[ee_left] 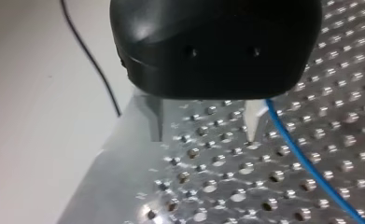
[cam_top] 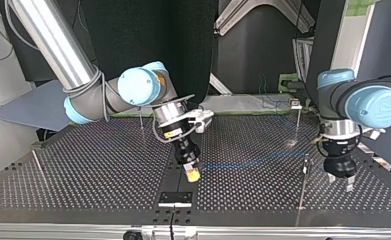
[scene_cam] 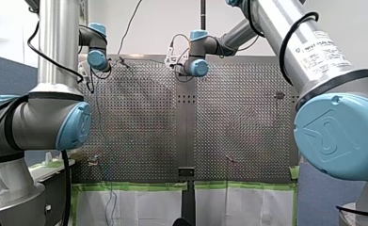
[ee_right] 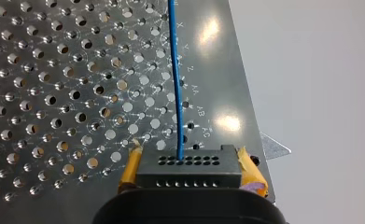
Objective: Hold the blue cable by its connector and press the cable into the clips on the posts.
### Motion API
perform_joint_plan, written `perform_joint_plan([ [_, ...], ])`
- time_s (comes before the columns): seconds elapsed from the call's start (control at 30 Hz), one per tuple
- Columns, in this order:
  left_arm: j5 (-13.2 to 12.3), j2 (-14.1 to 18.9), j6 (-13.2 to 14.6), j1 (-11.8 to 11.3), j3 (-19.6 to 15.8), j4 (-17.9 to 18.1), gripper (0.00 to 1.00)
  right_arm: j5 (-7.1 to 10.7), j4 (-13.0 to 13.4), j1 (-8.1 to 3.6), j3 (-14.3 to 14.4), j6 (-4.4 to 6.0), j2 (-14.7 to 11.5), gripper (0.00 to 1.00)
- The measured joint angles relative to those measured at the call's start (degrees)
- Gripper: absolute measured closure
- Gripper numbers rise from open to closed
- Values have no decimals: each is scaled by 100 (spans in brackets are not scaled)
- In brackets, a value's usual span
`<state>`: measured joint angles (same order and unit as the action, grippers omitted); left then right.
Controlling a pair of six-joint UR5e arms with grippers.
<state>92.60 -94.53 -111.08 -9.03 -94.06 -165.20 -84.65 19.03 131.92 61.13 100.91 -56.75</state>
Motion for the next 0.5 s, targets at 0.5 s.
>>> perform_joint_plan([
  [0.5,239,607,271,38,-617,-750,0,0,-18,33,0,-16,1,100],
])
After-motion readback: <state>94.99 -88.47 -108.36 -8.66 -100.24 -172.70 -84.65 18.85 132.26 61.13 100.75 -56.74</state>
